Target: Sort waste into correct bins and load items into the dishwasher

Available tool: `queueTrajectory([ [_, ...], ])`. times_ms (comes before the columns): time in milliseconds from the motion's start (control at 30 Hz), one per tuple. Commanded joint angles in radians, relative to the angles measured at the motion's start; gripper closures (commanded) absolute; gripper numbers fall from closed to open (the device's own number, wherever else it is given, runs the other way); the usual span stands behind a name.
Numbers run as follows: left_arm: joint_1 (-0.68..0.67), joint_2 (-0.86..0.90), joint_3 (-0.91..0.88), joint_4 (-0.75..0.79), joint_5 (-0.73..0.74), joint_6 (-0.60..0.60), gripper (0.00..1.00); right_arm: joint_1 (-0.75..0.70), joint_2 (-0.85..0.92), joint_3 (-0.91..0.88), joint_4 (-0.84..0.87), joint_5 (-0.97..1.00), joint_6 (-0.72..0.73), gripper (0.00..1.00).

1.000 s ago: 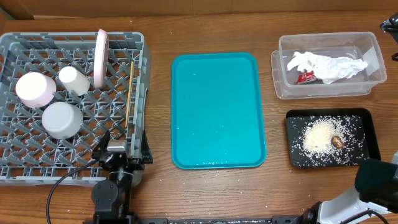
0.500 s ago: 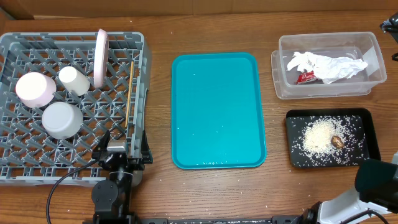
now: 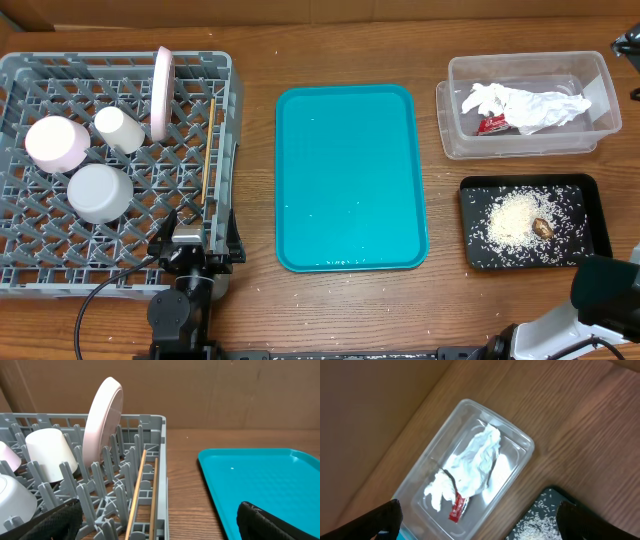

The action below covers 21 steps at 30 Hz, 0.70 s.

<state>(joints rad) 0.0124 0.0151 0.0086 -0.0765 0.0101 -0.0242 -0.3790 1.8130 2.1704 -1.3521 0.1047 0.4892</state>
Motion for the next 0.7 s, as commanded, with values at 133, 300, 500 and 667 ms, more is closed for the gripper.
queueTrajectory([
  [133,-0.005,-0.011,-0.004,-0.001,-0.013,0.002,0.00,0.026,-0.152,-0.182,0.152,0.004,-0.078,0.00],
  [300,-0.005,-0.011,-0.004,-0.001,-0.013,0.002,0.00,0.039,-0.371,-0.534,0.468,-0.106,-0.078,0.00],
  [500,-0.005,-0.011,-0.004,-0.001,-0.013,0.002,0.00,0.069,-0.665,-0.999,0.923,-0.272,-0.129,0.00],
  [667,-0.005,-0.011,-0.004,-0.001,-0.013,0.002,0.00,0.185,-0.874,-1.279,1.148,-0.290,-0.330,0.00],
])
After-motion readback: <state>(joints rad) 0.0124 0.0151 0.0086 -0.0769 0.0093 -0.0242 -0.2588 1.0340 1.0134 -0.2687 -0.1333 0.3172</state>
